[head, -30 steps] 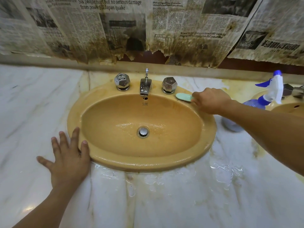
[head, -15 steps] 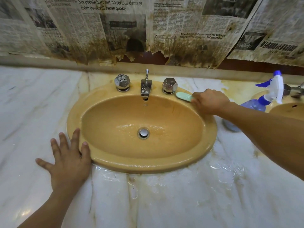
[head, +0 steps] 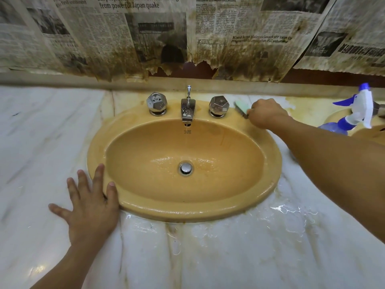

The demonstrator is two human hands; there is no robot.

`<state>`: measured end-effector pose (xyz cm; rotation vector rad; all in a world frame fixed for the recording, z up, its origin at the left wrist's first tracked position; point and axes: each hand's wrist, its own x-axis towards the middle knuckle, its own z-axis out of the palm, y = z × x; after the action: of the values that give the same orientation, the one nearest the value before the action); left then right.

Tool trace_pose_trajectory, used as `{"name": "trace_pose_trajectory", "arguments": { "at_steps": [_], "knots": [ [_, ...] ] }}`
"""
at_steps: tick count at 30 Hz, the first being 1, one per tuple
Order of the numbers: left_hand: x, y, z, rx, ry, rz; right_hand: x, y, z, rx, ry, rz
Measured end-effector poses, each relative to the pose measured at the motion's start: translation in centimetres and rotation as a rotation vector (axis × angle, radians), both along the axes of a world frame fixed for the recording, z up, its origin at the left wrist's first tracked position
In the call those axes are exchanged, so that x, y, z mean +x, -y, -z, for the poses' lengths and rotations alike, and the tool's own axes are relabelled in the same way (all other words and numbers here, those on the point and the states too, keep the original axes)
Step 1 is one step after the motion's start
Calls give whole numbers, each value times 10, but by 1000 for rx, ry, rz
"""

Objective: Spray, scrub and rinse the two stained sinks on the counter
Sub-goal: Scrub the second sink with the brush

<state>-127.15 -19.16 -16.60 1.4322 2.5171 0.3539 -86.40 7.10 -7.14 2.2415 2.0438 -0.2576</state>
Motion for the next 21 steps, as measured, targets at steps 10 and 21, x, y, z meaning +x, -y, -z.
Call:
{"name": "trace_pose_trajectory", "arguments": {
  "at_steps": [10, 21],
  "knots": [
    [0, -1, 0, 3, -11, 8, -5, 3, -23, -168, -1, -112],
    [-2, -3, -1, 7, -1, 10, 20, 1, -25, -133, 57, -39]
  ]
}}
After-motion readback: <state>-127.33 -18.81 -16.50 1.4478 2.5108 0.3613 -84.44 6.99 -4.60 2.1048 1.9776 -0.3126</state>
